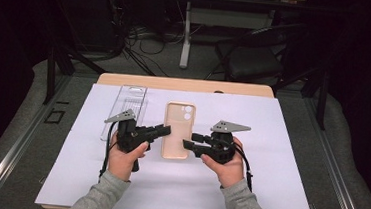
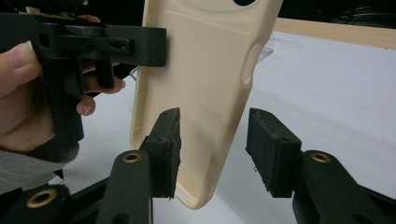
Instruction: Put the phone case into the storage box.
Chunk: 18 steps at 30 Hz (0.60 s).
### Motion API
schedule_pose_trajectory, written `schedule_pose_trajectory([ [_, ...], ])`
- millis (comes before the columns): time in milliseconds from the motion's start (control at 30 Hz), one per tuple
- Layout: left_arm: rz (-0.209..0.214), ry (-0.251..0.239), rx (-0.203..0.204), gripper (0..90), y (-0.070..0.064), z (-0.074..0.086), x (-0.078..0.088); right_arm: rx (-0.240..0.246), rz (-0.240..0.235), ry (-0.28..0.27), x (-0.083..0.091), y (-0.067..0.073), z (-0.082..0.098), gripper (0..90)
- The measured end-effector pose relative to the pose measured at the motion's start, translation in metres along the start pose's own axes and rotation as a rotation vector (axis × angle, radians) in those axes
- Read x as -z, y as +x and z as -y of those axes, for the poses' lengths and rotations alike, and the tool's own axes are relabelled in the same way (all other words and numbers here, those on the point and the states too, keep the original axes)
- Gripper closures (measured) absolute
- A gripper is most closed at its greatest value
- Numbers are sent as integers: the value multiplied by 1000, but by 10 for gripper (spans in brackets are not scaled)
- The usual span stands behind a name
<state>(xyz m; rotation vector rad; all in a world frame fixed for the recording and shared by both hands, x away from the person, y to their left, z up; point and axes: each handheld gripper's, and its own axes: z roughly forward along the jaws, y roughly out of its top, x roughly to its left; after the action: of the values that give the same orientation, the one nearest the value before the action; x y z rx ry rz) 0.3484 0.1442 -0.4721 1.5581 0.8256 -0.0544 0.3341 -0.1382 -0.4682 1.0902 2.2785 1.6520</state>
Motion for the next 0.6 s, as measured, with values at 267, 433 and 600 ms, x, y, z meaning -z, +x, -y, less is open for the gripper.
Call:
schedule_pose_trajectory([
  [267,7,-5,2,807,-2,0,0,-23,-22,-11,2,-3,0,557],
  [433,12,-10,1,807,-3,0,0,-42,-35,-22,3,-4,0,569],
  [600,18,-9,1,807,-3,1,0,-65,-51,-37,4,-5,0,584],
])
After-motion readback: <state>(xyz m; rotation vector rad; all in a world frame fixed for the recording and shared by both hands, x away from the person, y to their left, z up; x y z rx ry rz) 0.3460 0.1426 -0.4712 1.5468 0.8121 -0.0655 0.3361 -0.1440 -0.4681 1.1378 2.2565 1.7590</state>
